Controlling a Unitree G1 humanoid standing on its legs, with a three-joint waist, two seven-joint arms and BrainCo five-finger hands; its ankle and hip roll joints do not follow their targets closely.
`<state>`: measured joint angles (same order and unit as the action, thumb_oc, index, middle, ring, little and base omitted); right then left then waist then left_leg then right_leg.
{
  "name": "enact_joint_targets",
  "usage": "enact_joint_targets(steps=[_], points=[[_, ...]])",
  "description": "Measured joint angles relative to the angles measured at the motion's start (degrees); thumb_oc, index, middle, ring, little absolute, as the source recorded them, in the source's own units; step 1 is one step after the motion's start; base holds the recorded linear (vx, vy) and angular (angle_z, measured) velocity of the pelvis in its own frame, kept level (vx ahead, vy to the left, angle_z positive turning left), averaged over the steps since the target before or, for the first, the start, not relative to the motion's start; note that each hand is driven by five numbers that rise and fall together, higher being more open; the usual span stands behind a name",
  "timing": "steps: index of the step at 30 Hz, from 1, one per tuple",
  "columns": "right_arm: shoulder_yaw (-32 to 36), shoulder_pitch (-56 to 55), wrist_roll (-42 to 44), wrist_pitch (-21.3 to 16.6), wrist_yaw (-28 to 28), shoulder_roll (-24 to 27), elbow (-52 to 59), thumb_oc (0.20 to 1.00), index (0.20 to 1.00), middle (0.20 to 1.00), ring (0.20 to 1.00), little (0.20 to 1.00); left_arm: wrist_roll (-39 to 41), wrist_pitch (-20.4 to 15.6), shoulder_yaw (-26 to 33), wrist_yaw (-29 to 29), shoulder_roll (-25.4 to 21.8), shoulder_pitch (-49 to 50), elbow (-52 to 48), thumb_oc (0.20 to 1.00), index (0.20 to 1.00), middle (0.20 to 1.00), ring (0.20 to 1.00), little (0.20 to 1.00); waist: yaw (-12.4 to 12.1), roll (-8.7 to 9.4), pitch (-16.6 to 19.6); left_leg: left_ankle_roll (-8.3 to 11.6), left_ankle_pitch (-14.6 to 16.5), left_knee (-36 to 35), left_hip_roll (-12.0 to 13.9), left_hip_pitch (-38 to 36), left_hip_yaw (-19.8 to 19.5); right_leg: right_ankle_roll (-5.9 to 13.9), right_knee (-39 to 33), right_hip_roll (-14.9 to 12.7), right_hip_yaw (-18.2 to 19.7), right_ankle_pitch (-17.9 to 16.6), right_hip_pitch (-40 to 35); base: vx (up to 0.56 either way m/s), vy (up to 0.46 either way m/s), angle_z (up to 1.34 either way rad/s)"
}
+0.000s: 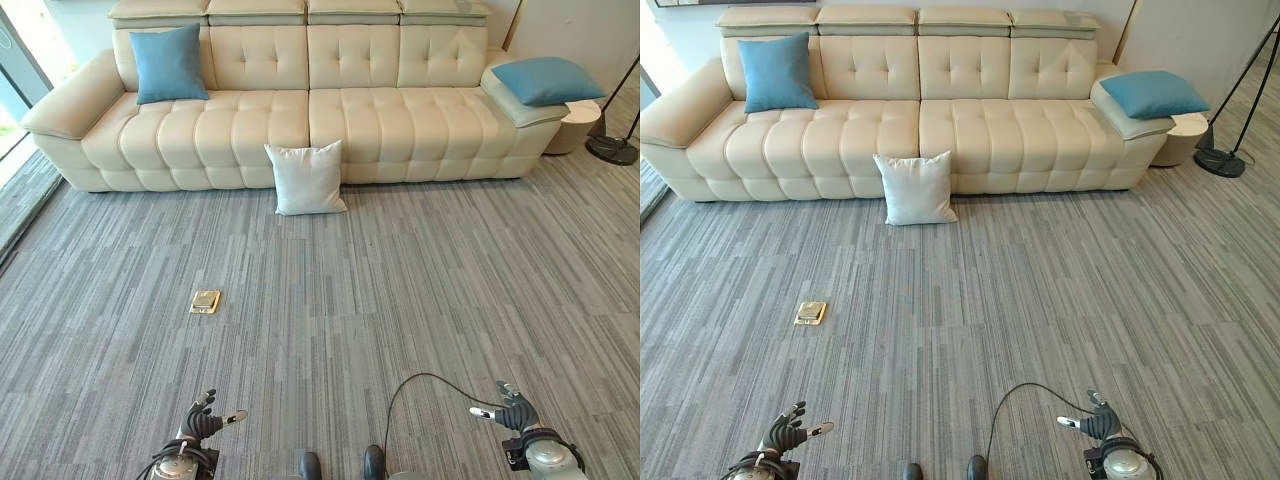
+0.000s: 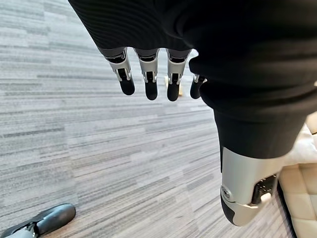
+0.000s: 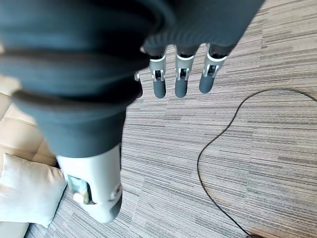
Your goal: Pick up all the scattered cushions and arrange them neatly on the sofa.
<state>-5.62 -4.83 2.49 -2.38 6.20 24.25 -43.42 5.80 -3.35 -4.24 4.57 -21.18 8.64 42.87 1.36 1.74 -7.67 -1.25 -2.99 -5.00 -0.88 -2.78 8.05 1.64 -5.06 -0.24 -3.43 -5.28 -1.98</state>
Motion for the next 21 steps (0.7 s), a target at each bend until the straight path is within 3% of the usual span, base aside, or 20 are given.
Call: enact_joint_targets(steps=[11, 21], points=[[2.0, -1.0, 2.2, 0.2, 0.9, -0.2, 0.1, 1.0, 1.0, 1.0, 1.0, 1.0, 1.0, 0.0, 0.1, 0.6, 0.1, 0.3, -1.8, 1.0, 1.0, 1.0, 1.0, 1.0, -0.1, -0.16, -0.4, 0.55, -0.4, 0.1, -0.2, 3.7, -2.9, -0.69, 0.0, -0.2, -3.2, 0.4, 2.1, 0.0, -0.008, 0.16], [2.0, 3.3, 2.7, 0.2, 2.4, -0.4, 1.4, 1.0, 1.0, 1.0, 1.0, 1.0, 6.8, -0.4, 2.8, 2.6, -0.1, -0.5, -6.3, 1.0, 1.0, 1.0, 1.0, 1.0, -0.7, 1.15, -3.0, -0.9, -0.5, 0.6, -0.3, 5.0, -1.1, -1.04, 0.4, -0.3, -1.7, -0.1, 4.3, 0.05, 0.12, -0.07]])
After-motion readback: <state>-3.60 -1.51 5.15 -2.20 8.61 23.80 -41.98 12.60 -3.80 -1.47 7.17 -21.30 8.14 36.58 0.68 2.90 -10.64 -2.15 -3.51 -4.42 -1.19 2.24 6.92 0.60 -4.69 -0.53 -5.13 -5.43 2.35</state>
